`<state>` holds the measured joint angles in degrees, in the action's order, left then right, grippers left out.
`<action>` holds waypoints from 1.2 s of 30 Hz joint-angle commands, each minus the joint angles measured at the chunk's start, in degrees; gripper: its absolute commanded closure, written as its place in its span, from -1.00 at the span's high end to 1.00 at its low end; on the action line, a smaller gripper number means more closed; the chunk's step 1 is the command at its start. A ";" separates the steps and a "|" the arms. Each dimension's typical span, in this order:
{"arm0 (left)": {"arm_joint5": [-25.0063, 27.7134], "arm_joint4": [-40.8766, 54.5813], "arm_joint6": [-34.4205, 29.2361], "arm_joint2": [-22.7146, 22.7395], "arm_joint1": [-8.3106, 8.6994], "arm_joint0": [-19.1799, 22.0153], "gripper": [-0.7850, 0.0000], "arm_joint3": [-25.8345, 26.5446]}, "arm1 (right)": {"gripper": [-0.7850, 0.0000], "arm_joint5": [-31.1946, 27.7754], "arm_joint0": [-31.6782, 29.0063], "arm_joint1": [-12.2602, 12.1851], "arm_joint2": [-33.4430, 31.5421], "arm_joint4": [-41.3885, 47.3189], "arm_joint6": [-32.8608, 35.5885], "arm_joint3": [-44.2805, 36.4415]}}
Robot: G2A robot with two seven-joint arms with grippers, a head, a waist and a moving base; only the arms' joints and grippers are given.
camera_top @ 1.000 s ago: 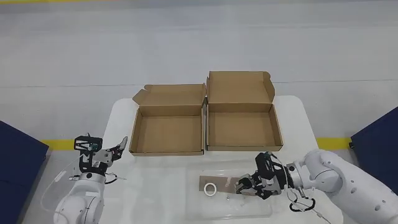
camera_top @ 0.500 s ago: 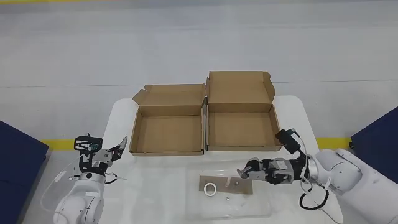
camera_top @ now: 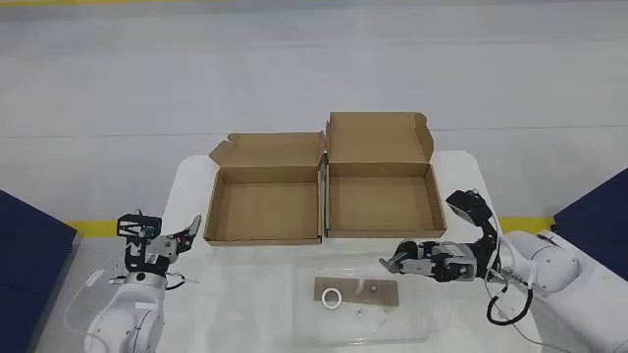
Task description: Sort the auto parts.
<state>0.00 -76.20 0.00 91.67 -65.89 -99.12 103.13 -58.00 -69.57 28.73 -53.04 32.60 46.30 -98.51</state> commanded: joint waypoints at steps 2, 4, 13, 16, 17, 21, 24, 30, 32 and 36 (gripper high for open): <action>0.00 0.00 0.00 0.00 0.00 0.00 1.00 0.00 | -1.00 1.26 -0.52 0.29 0.34 1.05 -1.06 -1.40; 0.00 0.00 0.00 0.00 0.00 0.00 1.00 0.00 | -1.00 1.30 -1.04 0.55 1.08 5.86 -0.46 -3.15; 0.00 0.00 0.00 0.00 0.00 0.00 1.00 0.00 | -1.00 11.29 0.80 1.03 1.04 28.83 11.28 -8.78; 0.00 0.00 0.00 0.00 0.00 0.00 1.00 0.00 | -1.00 15.24 0.95 1.66 -0.81 36.56 15.24 -10.04; 0.00 0.00 0.00 0.00 0.00 0.00 1.00 0.00 | -1.00 16.48 0.83 1.89 -1.51 38.37 16.47 -10.03; 0.00 0.00 0.00 0.00 0.00 0.00 1.00 0.00 | -1.00 20.79 -0.27 3.10 -4.50 44.61 20.79 -10.36; 0.00 0.00 0.00 0.00 0.00 0.00 1.00 0.00 | -1.00 23.73 -1.59 4.25 -6.59 48.47 23.72 -10.36; 0.00 0.00 0.00 0.00 0.00 0.00 1.00 0.00 | -1.00 24.90 -2.25 4.82 -7.47 49.95 24.90 -10.29; 0.00 0.00 0.00 0.00 0.00 0.00 1.00 0.00 | -1.00 24.90 -2.25 4.82 -7.47 49.95 24.90 -10.29; 0.00 0.00 0.00 0.00 0.00 0.00 1.00 0.00 | -1.00 25.08 -2.31 4.85 -7.48 49.95 24.48 -10.33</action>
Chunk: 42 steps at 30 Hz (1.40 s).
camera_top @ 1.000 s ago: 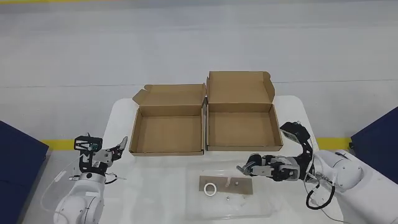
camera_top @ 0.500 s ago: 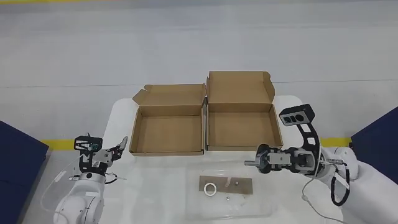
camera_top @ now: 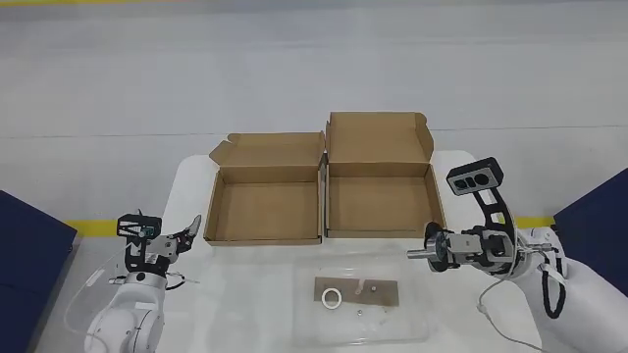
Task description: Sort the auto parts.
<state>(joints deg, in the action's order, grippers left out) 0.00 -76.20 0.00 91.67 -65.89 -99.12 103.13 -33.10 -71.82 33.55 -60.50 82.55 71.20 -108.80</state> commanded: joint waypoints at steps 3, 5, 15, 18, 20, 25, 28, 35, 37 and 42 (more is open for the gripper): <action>0.00 0.00 0.00 0.00 0.00 0.00 1.00 0.00 | -1.00 2.67 -0.88 0.54 -0.15 1.15 -1.58 -1.46; 0.00 0.00 0.00 0.00 0.00 0.00 1.00 0.00 | -1.00 4.52 -1.50 1.08 -0.27 6.23 0.28 -1.72; 0.00 0.00 0.00 0.00 0.00 0.00 1.00 0.00 | -1.00 12.85 -2.80 3.42 -1.66 16.35 6.78 -0.80; 0.00 0.00 0.00 0.00 0.00 0.00 1.00 0.00 | -1.00 14.27 -3.06 4.02 -2.04 15.98 7.19 -0.84; 0.00 0.00 0.00 0.00 0.00 0.00 1.00 0.00 | -1.00 14.05 -2.73 4.20 -2.84 13.07 7.47 -0.46; 0.00 0.00 0.00 0.00 0.00 0.00 1.00 0.00 | -1.00 14.05 -2.73 4.20 -2.84 13.07 7.47 -0.46; 0.00 0.00 0.00 0.00 0.00 0.00 1.00 0.00 | -1.00 14.15 -2.75 4.22 -2.88 12.89 7.07 -0.51; 0.00 0.00 0.00 0.00 0.00 0.00 1.00 0.00 | -1.00 14.81 -3.53 4.76 -5.21 2.88 1.99 -2.18; 0.00 0.00 0.00 0.00 0.00 0.00 1.00 0.00 | -1.00 14.86 -3.84 4.90 -5.98 0.62 1.06 -2.41; 0.00 0.00 0.00 0.00 0.00 0.00 1.00 0.00 | -1.00 14.87 -4.80 5.33 -7.84 -2.87 -0.61 -3.02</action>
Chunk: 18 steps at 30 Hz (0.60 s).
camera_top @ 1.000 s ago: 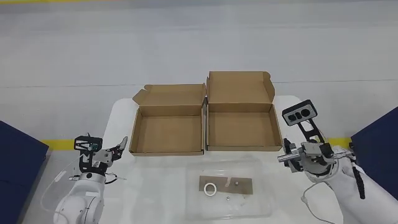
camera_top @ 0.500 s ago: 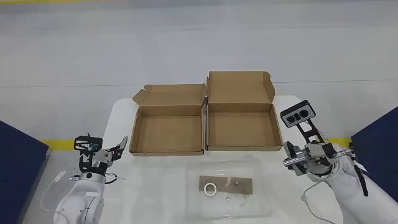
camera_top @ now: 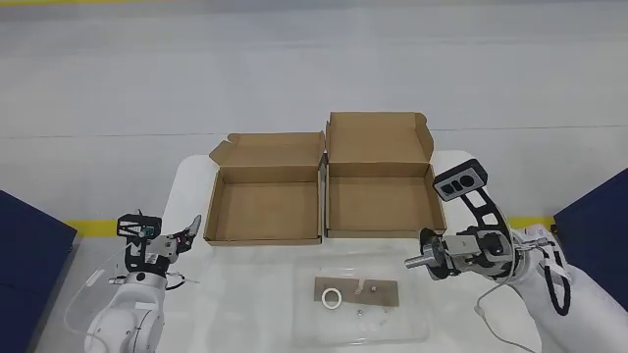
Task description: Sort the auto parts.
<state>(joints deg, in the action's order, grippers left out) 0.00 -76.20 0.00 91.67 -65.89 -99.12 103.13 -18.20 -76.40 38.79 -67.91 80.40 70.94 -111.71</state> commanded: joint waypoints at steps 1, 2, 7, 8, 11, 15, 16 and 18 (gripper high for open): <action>0.00 0.00 0.00 0.00 0.00 0.00 1.00 0.00 | -1.00 -0.08 -0.38 0.16 -0.88 -1.65 -0.69 -0.17; 0.00 0.00 0.00 0.00 0.00 0.00 1.00 0.00 | -1.00 -0.09 -0.59 0.23 -1.27 -2.39 -1.04 -0.29; 0.00 0.00 0.00 0.00 0.00 0.00 1.00 0.00 | -1.00 -0.05 -1.82 0.58 -3.15 -6.00 -3.09 -1.13; 0.00 0.00 0.00 0.00 0.00 0.00 1.00 0.00 | -1.00 0.05 -2.10 0.66 -3.43 -6.44 -3.37 -1.24; 0.00 0.00 0.00 0.00 0.00 0.00 1.00 0.00 | -1.00 0.38 -2.88 0.94 -4.16 -7.11 -3.91 -1.62; 0.00 0.00 0.00 0.00 0.00 0.00 1.00 0.00 | -1.00 1.62 -3.68 1.50 -4.38 -4.38 -2.89 -2.14; 0.00 0.00 0.00 0.00 0.00 0.00 1.00 0.00 | -1.00 2.29 -3.80 1.68 -4.24 -3.08 -2.28 -2.14; 0.00 0.00 0.00 0.00 0.00 0.00 1.00 0.00 | -1.00 3.60 -4.03 2.12 -3.69 0.39 -1.04 -2.07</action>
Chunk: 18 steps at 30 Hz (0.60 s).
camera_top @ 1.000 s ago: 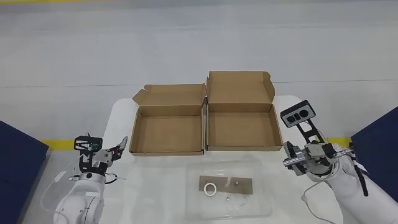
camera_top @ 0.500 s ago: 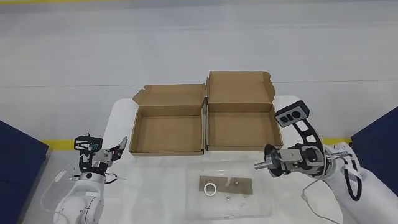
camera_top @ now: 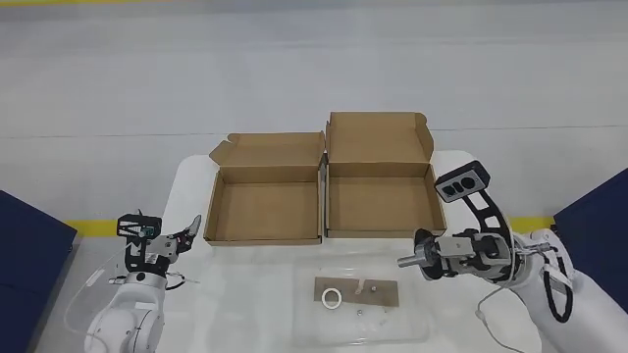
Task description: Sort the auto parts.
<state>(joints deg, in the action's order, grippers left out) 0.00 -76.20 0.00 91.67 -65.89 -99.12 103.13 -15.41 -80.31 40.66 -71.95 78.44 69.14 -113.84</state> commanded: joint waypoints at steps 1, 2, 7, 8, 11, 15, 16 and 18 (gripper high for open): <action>0.00 0.00 0.00 0.00 0.00 0.00 1.00 0.00 | -1.00 1.41 -0.21 0.51 0.75 4.43 1.39 0.13; 0.00 0.00 0.00 0.00 0.00 0.00 1.00 0.00 | -1.00 1.83 -0.16 0.75 0.99 5.72 1.88 0.36; 0.00 0.00 0.00 0.00 0.00 0.00 1.00 0.00 | -1.00 4.55 0.28 1.88 2.12 10.45 3.31 1.22; 0.00 0.00 0.00 0.00 0.00 0.00 1.00 0.00 | -1.00 5.11 0.36 2.10 2.32 11.17 3.40 1.36; 0.00 0.00 0.00 0.00 0.00 0.00 1.00 0.00 | -1.00 6.47 0.67 2.77 2.81 13.51 3.57 1.71; 0.00 0.00 0.00 0.00 0.00 0.00 1.00 0.00 | -1.00 7.52 1.14 3.53 3.01 13.86 3.18 1.89; 0.00 0.00 0.00 0.00 0.00 0.00 1.00 0.00 | -1.00 7.65 1.21 3.68 2.99 13.47 3.10 1.97; 0.00 0.00 0.00 0.00 0.00 0.00 1.00 0.00 | -1.00 7.74 1.10 4.01 2.90 13.28 3.16 2.18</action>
<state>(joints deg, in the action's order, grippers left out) 0.00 -76.20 0.00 91.67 -65.89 -99.12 103.13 -7.67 -79.11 44.49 -68.99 91.70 72.24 -111.79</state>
